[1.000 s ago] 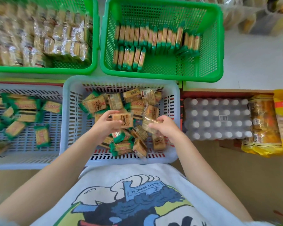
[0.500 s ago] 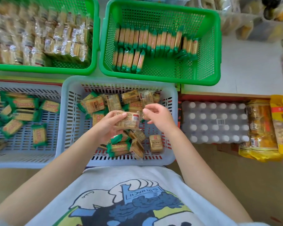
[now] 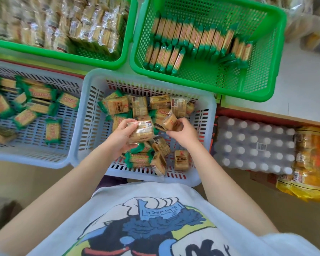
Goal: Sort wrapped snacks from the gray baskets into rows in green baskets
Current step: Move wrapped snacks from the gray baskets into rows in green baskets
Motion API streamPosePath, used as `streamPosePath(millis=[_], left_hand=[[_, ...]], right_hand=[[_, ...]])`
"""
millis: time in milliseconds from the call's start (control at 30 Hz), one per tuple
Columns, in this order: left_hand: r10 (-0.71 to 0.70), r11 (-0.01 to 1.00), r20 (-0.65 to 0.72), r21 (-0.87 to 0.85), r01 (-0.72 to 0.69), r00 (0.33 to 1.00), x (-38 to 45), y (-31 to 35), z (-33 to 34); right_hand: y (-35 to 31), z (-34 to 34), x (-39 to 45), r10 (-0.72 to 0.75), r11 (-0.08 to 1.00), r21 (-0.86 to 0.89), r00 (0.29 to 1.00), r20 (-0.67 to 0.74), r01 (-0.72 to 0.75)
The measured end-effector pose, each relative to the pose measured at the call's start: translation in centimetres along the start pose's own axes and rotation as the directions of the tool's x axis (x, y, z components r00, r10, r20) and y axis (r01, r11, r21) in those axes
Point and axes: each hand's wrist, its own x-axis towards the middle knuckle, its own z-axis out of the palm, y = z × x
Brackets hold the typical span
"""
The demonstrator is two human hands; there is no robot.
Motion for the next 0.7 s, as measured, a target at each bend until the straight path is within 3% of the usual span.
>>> streamPosePath(millis=[100,300,533,700], left_hand=[[0.029,0.999,0.015,0.039,-0.029,0.999,-0.1,0.7,0.0],[0.097,0.986,0.155,0.120,-0.116,0.983,-1.2,3.7,0.8],[0.089,0.991,0.267,0.069,-0.112,0.960,-3.5,8.0,-1.5],[0.184,0.957,0.343,0.150,-0.247,0.921,-4.9,10.0,-5.9]], right_hand=[[-1.4,-1.1,-2.7,-0.112,0.991,0.081,0.994,0.008,0.111],[-5.5,-1.8,-7.9,-0.290,0.954,0.072,0.957,-0.009,0.290],[-10.2,-0.5,-11.1,-0.361,0.930,0.024,0.924,-0.124,0.366],[-14.1,2.5,-11.5,-0.385,0.910,0.105,0.911,-0.150,0.402]])
